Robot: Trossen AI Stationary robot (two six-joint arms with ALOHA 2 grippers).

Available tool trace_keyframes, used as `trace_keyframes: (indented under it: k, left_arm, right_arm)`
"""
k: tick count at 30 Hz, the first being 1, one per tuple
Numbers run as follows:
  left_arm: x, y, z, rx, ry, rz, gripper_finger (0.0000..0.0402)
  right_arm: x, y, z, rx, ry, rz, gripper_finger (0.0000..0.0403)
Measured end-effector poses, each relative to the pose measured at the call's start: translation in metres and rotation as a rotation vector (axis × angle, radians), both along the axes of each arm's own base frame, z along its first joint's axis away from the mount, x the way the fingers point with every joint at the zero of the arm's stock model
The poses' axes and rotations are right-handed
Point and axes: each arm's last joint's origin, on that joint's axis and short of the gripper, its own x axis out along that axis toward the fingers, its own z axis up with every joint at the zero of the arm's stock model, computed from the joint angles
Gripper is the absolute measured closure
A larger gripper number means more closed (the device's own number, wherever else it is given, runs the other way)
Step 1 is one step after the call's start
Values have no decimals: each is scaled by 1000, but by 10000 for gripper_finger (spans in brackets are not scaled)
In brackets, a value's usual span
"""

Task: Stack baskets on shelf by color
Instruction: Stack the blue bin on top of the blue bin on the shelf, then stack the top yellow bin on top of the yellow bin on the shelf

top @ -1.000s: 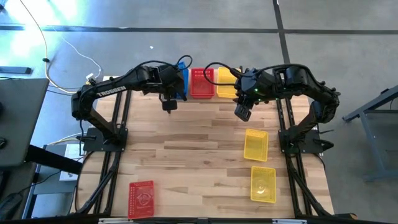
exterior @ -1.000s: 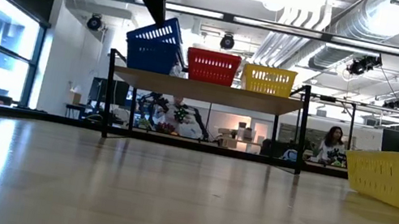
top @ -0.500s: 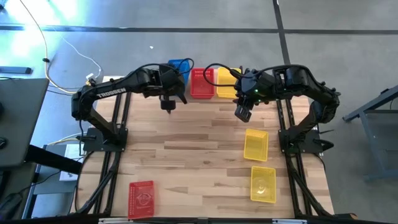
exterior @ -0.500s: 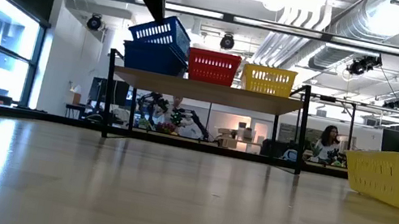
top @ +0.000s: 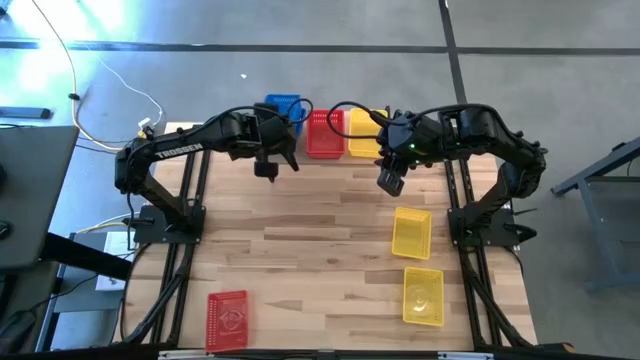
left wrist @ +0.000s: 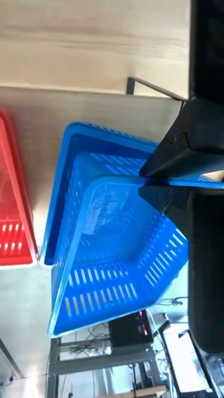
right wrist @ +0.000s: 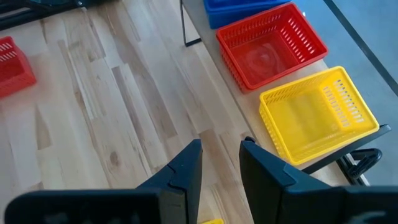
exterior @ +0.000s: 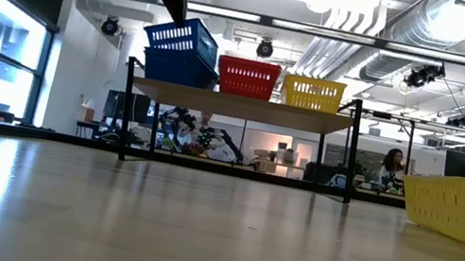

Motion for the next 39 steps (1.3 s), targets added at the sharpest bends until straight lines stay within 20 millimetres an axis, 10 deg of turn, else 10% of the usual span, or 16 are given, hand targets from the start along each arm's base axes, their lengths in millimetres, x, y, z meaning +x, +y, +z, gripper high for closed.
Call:
trace_keyframes:
  k: [39]
  left_arm:
    - [-4, -16, 23, -84, -108, 56, 291]
  right_arm:
    - [1, 3, -1, 83, -1, 45, 309]
